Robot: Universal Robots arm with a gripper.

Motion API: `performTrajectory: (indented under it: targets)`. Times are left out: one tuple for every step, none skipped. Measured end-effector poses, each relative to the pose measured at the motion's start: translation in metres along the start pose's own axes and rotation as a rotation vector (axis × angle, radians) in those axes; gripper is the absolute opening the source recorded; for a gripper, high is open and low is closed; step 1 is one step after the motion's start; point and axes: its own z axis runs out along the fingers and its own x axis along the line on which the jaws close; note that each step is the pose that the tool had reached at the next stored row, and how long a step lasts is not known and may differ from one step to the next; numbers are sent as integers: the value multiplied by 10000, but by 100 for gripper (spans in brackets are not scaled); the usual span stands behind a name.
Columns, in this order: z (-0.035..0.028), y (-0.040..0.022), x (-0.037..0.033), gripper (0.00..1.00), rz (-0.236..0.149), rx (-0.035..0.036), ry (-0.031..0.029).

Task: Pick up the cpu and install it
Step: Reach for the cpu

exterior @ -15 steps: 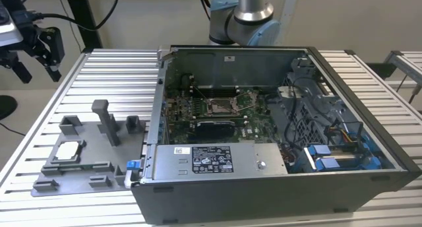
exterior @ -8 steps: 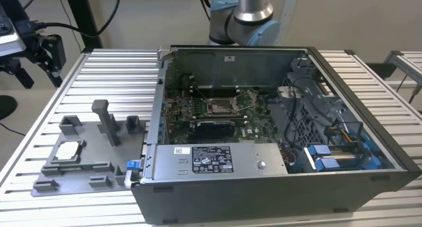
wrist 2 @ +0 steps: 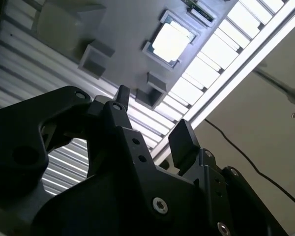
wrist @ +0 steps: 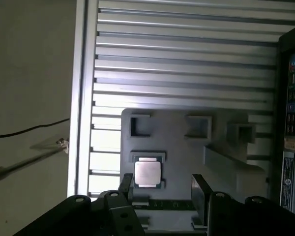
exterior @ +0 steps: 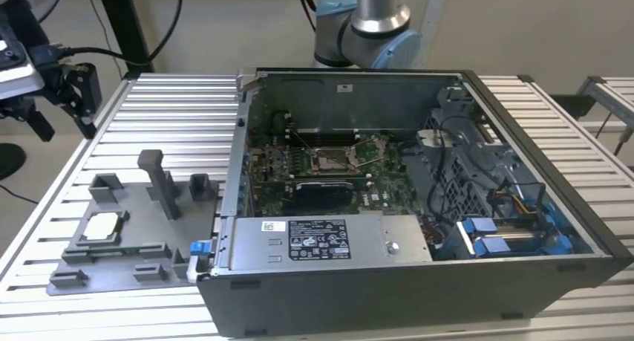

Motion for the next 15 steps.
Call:
performTrajectory:
  targets:
    - [15,-1,1,0,0,-1,0]
    - [29,-2,3,0,0,0,0]
    - [44,-3,4,0,0,0,-1]
    - [57,-5,5,0,1,0,1]
    - [71,-6,7,0,2,0,0]
    - [87,-8,7,0,1,0,0]
    - [100,-10,8,0,1,-1,-1]
    - [115,-11,8,0,1,0,-1]
    - [128,-12,9,0,1,0,1]
    - [142,-14,9,0,1,0,0]
    - [155,-15,10,0,1,0,0]
    - [168,-16,10,0,0,0,-1]
    - [181,-17,11,0,1,0,0]
    - [192,-18,11,0,1,0,0]
    - [200,-19,11,0,1,0,1]
